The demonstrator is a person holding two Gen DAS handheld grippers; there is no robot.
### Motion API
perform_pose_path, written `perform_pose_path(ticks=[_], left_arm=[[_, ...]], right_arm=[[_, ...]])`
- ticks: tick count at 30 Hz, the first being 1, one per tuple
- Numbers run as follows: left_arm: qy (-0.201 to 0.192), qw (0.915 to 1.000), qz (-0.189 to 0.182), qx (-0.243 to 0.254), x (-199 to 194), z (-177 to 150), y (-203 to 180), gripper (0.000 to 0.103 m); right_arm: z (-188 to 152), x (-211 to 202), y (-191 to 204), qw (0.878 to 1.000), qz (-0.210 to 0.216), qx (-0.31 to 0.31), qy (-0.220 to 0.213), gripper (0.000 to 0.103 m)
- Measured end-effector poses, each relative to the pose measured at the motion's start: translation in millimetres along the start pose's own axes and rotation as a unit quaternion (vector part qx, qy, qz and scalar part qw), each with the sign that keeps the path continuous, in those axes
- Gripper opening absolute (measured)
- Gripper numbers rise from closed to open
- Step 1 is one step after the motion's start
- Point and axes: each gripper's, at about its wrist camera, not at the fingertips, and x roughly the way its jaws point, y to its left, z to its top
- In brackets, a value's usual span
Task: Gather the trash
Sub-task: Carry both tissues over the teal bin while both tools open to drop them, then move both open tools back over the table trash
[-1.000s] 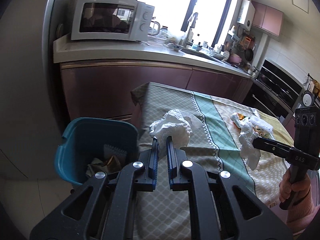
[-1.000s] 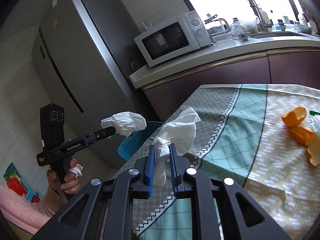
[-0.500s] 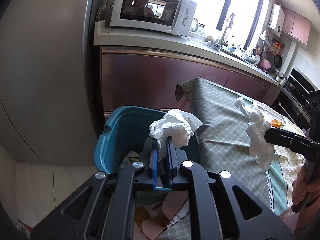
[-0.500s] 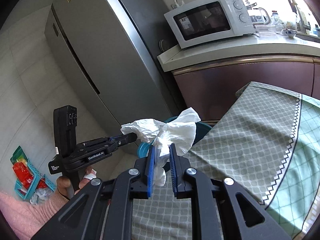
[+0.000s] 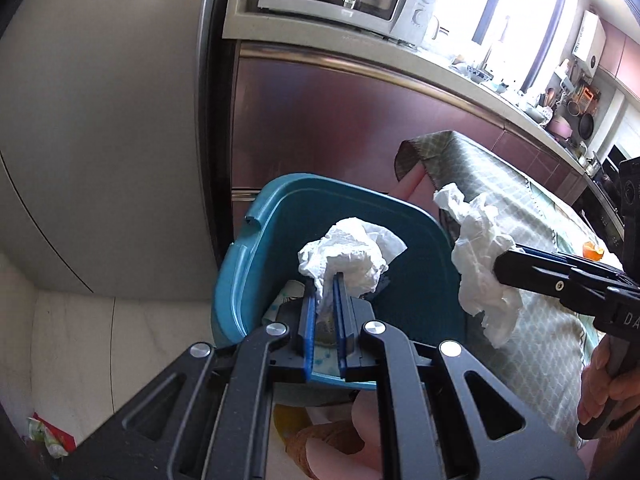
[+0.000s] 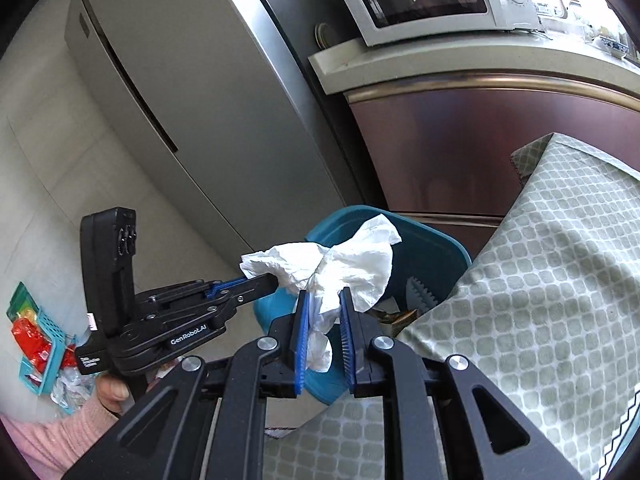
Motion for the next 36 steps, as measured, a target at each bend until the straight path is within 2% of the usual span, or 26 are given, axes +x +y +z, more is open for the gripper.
perform_pose_path(ticks=[7, 10, 15, 20, 23, 28, 36], left_arm=[[0.025, 0.9997, 0.005, 0.000, 27.4, -4.4, -0.7, 0.010], [0.034, 0.9994, 0.009, -0.001, 40.1, -4.6, -4.7, 0.014], [0.042, 0.9991, 0.009, -0.001, 51.2, -7.9, -9.6, 0.017], [0.028, 0.9995, 0.003, 0.012, 44.9, -10.8, -21.6, 0.021], [0.014, 0.9996, -0.001, 0.025, 33.8, -11.5, -33.1, 0.024], [-0.021, 0.9981, -0.028, 0.051, 3.8, -12.3, -56.6, 0.034], [-0.046, 0.9884, -0.087, 0.116, -18.7, -11.4, -130.6, 0.041]], right_arm=[[3.1, 23.2, -7.9, 0.999, -0.012, 0.014, 0.034, 0.018], [3.7, 22.2, -9.0, 0.999, -0.020, 0.013, 0.033, 0.029], [1.4, 18.7, -12.1, 0.999, -0.018, 0.021, 0.027, 0.029], [-5.4, 3.3, -15.0, 1.000, -0.013, 0.023, 0.015, 0.030], [-13.8, -12.4, -16.9, 1.000, -0.010, 0.022, 0.002, 0.032], [-29.5, -52.1, -22.2, 0.999, -0.014, 0.027, -0.031, 0.036], [-69.3, -144.5, -50.5, 0.990, -0.055, 0.068, -0.108, 0.040]])
